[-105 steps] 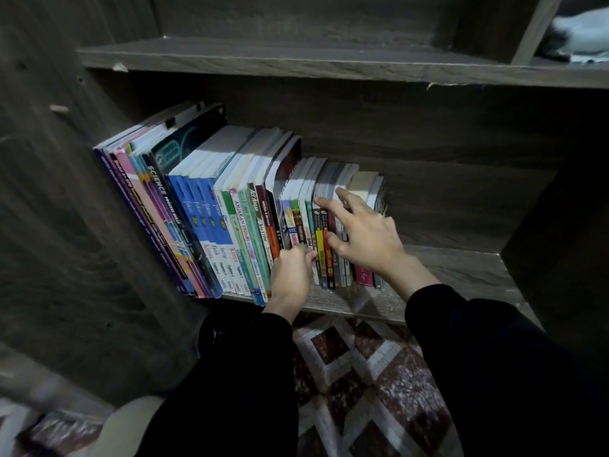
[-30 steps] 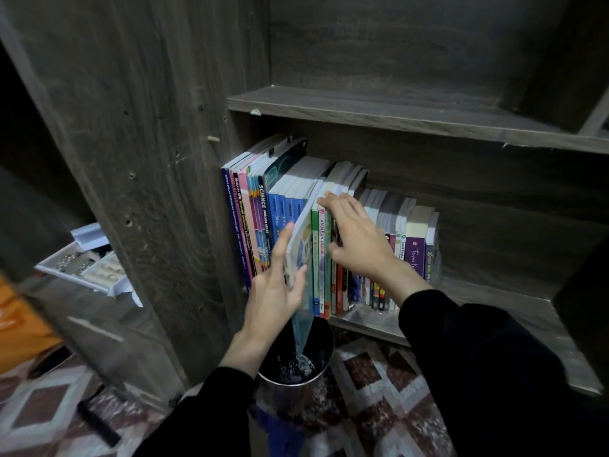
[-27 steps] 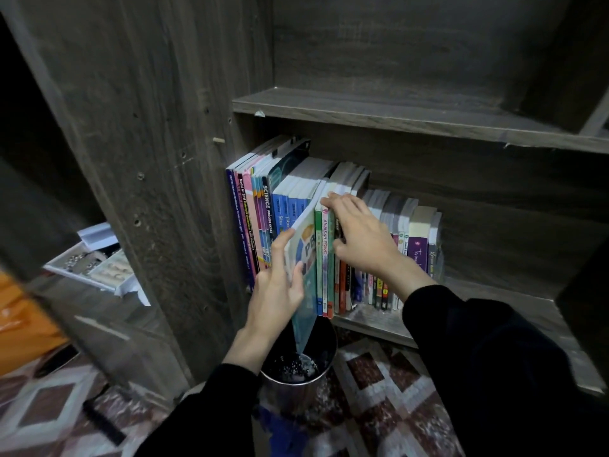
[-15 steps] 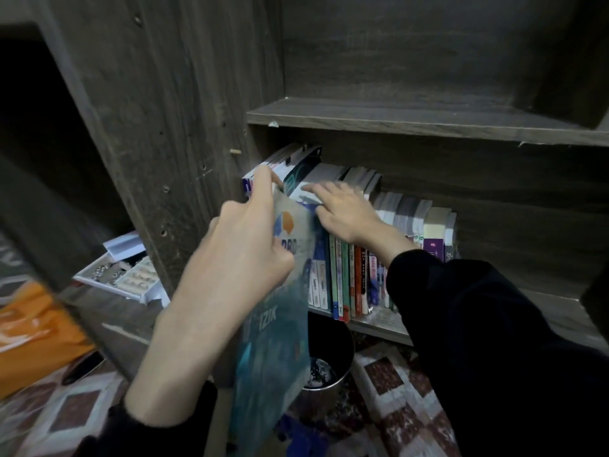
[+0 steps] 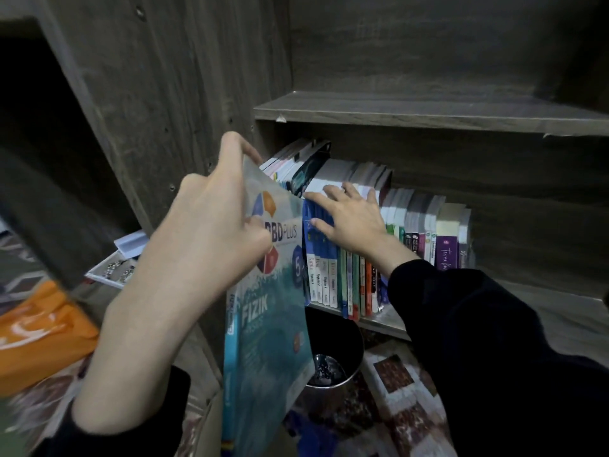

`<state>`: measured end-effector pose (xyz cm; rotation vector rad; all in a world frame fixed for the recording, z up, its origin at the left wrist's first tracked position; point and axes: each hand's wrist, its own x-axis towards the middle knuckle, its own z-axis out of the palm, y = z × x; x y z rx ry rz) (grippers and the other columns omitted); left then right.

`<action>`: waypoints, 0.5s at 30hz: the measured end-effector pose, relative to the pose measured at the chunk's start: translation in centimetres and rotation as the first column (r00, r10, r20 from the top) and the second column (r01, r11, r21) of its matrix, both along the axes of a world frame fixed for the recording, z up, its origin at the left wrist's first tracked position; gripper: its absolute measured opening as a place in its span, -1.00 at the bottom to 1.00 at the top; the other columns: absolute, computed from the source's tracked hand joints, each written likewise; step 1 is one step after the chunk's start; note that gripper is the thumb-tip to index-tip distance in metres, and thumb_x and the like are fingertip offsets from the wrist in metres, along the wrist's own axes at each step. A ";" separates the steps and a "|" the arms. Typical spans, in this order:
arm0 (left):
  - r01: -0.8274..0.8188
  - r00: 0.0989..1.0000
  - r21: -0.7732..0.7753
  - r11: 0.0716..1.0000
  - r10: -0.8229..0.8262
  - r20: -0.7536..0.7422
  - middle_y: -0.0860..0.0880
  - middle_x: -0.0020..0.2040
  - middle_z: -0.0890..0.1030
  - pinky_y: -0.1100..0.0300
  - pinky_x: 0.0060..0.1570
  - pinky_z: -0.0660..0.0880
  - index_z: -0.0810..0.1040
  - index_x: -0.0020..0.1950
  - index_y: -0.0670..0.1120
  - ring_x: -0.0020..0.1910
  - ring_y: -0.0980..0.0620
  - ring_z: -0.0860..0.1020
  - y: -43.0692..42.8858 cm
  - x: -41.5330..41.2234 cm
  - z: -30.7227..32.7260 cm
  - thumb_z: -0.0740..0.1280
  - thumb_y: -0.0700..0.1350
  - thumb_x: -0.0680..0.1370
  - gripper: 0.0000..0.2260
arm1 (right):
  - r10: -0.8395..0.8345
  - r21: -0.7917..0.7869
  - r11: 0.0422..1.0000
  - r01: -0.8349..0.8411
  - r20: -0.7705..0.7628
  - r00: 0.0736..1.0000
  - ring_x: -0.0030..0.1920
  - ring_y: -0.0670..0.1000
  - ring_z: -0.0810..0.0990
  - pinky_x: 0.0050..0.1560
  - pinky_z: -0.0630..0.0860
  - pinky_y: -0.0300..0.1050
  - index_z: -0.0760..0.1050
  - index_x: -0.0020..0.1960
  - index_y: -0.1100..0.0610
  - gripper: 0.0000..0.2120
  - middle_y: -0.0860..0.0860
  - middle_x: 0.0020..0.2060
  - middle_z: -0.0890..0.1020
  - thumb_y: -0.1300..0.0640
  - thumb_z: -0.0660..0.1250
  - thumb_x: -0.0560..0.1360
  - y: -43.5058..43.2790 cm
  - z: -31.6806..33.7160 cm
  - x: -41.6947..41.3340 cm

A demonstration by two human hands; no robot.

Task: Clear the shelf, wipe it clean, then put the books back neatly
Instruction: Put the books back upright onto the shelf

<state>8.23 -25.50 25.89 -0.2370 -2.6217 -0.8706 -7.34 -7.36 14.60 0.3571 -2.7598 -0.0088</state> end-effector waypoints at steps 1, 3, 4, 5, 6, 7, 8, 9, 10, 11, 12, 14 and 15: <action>0.003 1.000 0.000 1.000 -0.003 -0.002 -0.05 -0.23 0.38 0.13 -0.35 0.50 0.25 0.16 0.07 -0.24 0.07 0.42 0.0 0.0 0.1 0.31 -0.23 0.50 -0.64 | -0.002 0.000 1.000 0.002 -0.005 1.000 0.47 0.16 0.15 0.38 0.12 0.39 0.08 0.50 -0.19 -0.49 0.00 0.44 0.30 -0.21 0.09 0.59 0.3 -0.1 0.1; 0.006 1.000 0.000 1.000 -0.006 -0.010 -0.05 -0.24 0.39 0.06 -0.33 0.52 0.24 0.16 0.09 -0.23 0.06 0.43 0.1 0.0 0.4 0.31 -0.23 0.50 -0.63 | -0.003 -0.005 1.000 0.003 -0.011 1.000 0.47 0.16 0.15 0.38 0.11 0.39 0.09 0.50 -0.19 -0.48 0.00 0.44 0.30 -0.22 0.10 0.58 0.6 -0.2 0.2; 0.005 1.000 0.002 1.000 -0.005 -0.013 -0.05 -0.24 0.38 0.06 -0.32 0.53 0.24 0.16 0.09 -0.23 0.05 0.44 0.2 0.0 0.4 0.31 -0.23 0.50 -0.63 | -0.001 -0.010 1.000 0.001 -0.011 1.000 0.48 0.16 0.15 0.39 0.10 0.39 0.09 0.50 -0.19 -0.48 0.01 0.44 0.30 -0.22 0.10 0.58 0.7 -0.2 0.2; 0.003 1.000 0.010 1.000 -0.003 -0.013 -0.04 -0.23 0.37 0.06 -0.32 0.53 0.24 0.15 0.11 -0.24 0.05 0.44 0.3 -0.1 0.5 0.31 -0.23 0.50 -0.62 | 0.001 -0.015 1.000 -0.001 -0.009 1.000 0.48 0.16 0.14 0.39 0.10 0.39 0.09 0.50 -0.20 -0.48 0.01 0.44 0.30 -0.23 0.11 0.58 0.8 -0.2 0.2; 0.000 1.000 0.021 1.000 0.000 -0.011 -0.03 -0.22 0.37 0.07 -0.34 0.53 0.23 0.14 0.12 -0.26 0.04 0.45 0.4 -0.1 0.6 0.32 -0.23 0.51 -0.62 | 0.003 -0.019 1.000 -0.003 -0.007 1.000 0.48 0.16 0.14 0.40 0.09 0.39 0.08 0.50 -0.20 -0.47 0.01 0.45 0.30 -0.23 0.11 0.57 0.9 -0.2 0.3; 0.000 1.000 0.028 1.000 0.001 -0.013 -0.02 -0.21 0.38 0.07 -0.35 0.54 0.23 0.14 0.13 -0.27 0.04 0.46 0.4 -0.2 0.8 0.32 -0.23 0.51 -0.62 | 0.002 -0.021 1.000 -0.002 -0.005 1.000 0.49 0.15 0.13 0.40 0.08 0.38 0.08 0.50 -0.20 -0.47 0.01 0.45 0.29 -0.23 0.12 0.57 0.8 -0.2 0.3; 0.002 1.000 0.032 0.999 -0.002 -0.019 -0.02 -0.19 0.39 0.07 -0.37 0.54 0.23 0.14 0.14 -0.28 0.04 0.48 0.4 -0.4 1.0 0.32 -0.23 0.50 -0.61 | 0.002 -0.022 1.000 -0.002 -0.007 1.000 0.49 0.15 0.13 0.40 0.08 0.38 0.08 0.50 -0.19 -0.46 0.01 0.45 0.29 -0.23 0.12 0.57 0.9 -0.2 0.3; 0.007 1.000 0.031 0.999 -0.006 -0.023 -0.01 -0.18 0.40 0.07 -0.39 0.54 0.24 0.15 0.13 -0.28 0.04 0.49 0.4 -0.6 1.2 0.32 -0.22 0.50 -0.61 | 0.002 -0.022 1.000 -0.002 -0.008 1.000 0.49 0.15 0.13 0.41 0.08 0.37 0.08 0.50 -0.19 -0.46 0.01 0.45 0.29 -0.23 0.12 0.57 0.9 -0.2 0.3; 0.010 1.000 0.032 0.999 -0.009 -0.022 0.00 -0.18 0.40 0.09 -0.41 0.54 0.24 0.16 0.13 -0.28 0.04 0.49 0.4 -0.8 1.4 0.33 -0.22 0.51 -0.61 | 0.002 -0.023 1.000 -0.002 -0.009 1.000 0.49 0.15 0.13 0.41 0.08 0.36 0.08 0.50 -0.18 -0.46 0.01 0.45 0.29 -0.23 0.12 0.57 1.0 -0.2 0.4; 0.012 1.000 0.032 0.999 -0.011 -0.017 0.01 -0.18 0.39 0.11 -0.43 0.53 0.24 0.16 0.12 -0.28 0.05 0.49 0.5 -1.0 1.6 0.32 -0.21 0.51 -0.62 | 0.003 -0.025 1.000 -0.003 -0.008 1.000 0.49 0.15 0.13 0.41 0.08 0.36 0.09 0.50 -0.18 -0.46 0.01 0.45 0.29 -0.23 0.12 0.57 1.0 -0.2 0.4; 0.013 1.000 0.030 0.999 -0.012 -0.014 0.02 -0.18 0.37 0.13 -0.44 0.53 0.24 0.17 0.11 -0.28 0.06 0.49 0.6 -1.2 1.7 0.32 -0.20 0.51 -0.63 | 0.003 -0.030 1.000 -0.003 -0.007 1.000 0.49 0.14 0.13 0.41 0.08 0.35 0.09 0.50 -0.19 -0.46 0.00 0.45 0.29 -0.22 0.12 0.57 1.1 -0.2 0.5; 0.013 1.000 0.022 1.000 -0.013 -0.013 0.02 -0.18 0.34 0.14 -0.41 0.52 0.25 0.19 0.09 -0.27 0.04 0.48 0.8 -1.5 1.8 0.32 -0.20 0.51 -0.63 | 0.002 -0.039 0.999 -0.002 -0.006 1.000 0.50 0.13 0.12 0.41 0.06 0.33 0.09 0.50 -0.21 -0.47 -0.01 0.46 0.29 -0.22 0.12 0.57 1.4 -0.2 0.7; 0.014 1.000 0.019 1.000 -0.014 -0.013 0.02 -0.18 0.34 0.15 -0.41 0.51 0.25 0.19 0.09 -0.28 0.03 0.48 0.8 -1.7 1.9 0.32 -0.20 0.51 -0.63 | 0.002 -0.043 0.999 -0.003 -0.006 1.000 0.50 0.13 0.12 0.41 0.05 0.33 0.09 0.50 -0.22 -0.47 -0.01 0.46 0.29 -0.22 0.12 0.57 1.5 -0.2 0.8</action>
